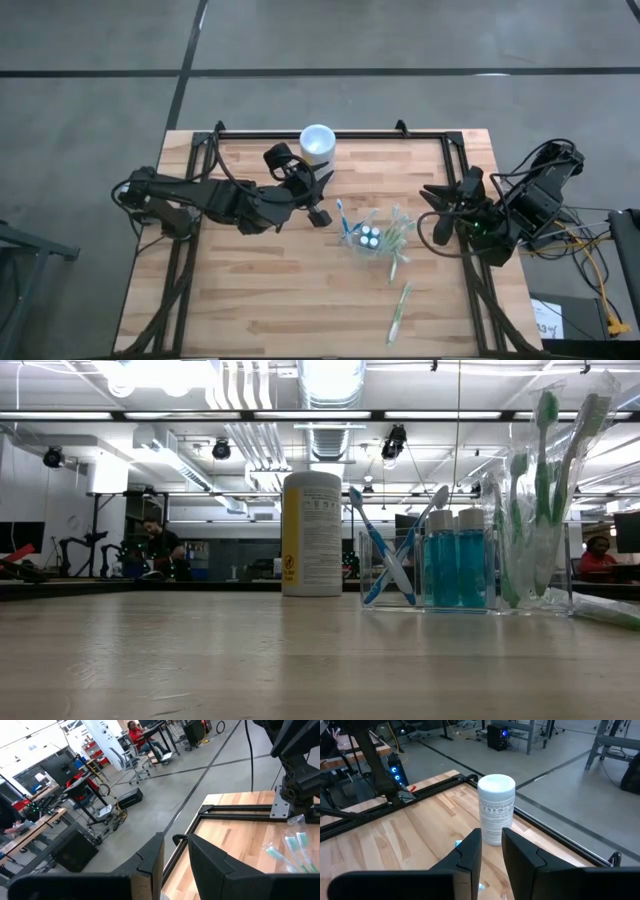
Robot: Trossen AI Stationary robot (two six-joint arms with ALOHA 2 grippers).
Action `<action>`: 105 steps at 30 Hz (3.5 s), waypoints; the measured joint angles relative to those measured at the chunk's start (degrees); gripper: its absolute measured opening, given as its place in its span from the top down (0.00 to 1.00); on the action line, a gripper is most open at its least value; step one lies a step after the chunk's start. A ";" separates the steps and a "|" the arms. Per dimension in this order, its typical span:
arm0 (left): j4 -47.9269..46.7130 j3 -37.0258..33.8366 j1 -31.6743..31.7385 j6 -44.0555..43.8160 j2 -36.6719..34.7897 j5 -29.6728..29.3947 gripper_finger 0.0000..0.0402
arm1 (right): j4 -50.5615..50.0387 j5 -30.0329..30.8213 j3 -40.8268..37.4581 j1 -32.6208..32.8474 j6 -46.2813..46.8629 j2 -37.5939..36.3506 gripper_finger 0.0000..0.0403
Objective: Pick & Place toothbrushing station
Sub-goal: Adjust the transparent organizer on the table
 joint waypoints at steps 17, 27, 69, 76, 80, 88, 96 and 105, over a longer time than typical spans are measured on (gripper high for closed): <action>-0.22 -3.99 0.13 1.03 0.02 0.10 0.89 | -0.08 0.02 0.00 0.00 -0.46 0.00 0.84; -0.29 -4.39 0.13 0.49 0.02 0.12 0.90 | -0.34 0.02 -0.02 0.00 -0.46 0.00 0.83; -0.31 -4.51 0.11 3.87 0.02 0.58 0.65 | -0.29 -3.43 -0.02 -0.02 -1.29 0.00 0.86; -0.33 -4.51 0.11 3.87 0.02 0.69 0.65 | -0.18 -13.70 -0.02 0.10 -0.44 0.03 0.86; -0.34 -4.51 0.11 3.88 0.00 0.71 0.65 | 0.12 -16.28 -0.02 1.36 -0.22 0.57 0.86; -0.33 -4.51 0.11 3.89 0.00 0.68 0.65 | 0.39 -18.12 -0.02 8.03 1.47 2.18 0.86; -0.33 -4.51 0.11 3.88 0.00 0.55 0.65 | 9.22 -18.10 -0.02 21.00 -2.88 5.07 0.86; -0.32 -4.51 0.11 2.18 0.00 0.74 0.65 | 13.83 -13.89 -0.02 33.14 13.15 9.81 0.86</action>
